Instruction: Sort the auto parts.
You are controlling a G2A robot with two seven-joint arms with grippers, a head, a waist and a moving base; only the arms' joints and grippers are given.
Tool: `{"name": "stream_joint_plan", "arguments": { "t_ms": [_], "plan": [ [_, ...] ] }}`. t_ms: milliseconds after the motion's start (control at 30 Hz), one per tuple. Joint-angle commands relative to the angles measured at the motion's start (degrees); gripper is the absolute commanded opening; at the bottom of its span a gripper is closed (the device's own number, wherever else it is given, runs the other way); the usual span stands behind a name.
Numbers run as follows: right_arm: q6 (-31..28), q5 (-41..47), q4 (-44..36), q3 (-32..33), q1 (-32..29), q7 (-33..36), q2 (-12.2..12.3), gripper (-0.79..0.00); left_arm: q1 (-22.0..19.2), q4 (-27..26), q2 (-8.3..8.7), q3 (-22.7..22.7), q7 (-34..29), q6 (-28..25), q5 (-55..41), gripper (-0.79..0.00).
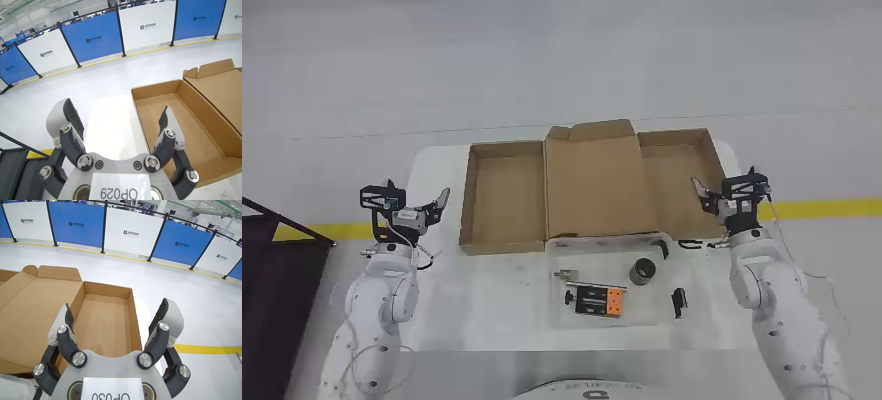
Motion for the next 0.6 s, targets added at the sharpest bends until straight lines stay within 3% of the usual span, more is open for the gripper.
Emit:
{"name": "stream_joint_plan", "arguments": {
  "t_ms": [0,400,567],
  "plan": [
    [0.0,0.0,0.0,0.0,0.0,0.0,0.0,-0.001,0.0,0.0,0.0,0.0,0.0,0.0,0.0,0.0],
    [-0.4,-0.2,-0.2,-0.3,0.0,0.0,0.0,0.0,0.0,0.0,0.0,0.0,0.0,0.0,0.0,0.0],
    [-9.2,-1.1,-2.5,-2.8,1.1,-1.1,0.2,0.0,0.0,0.0,0.0,0.0,0.0,0.0,0.0,0.0]
  ]
}}
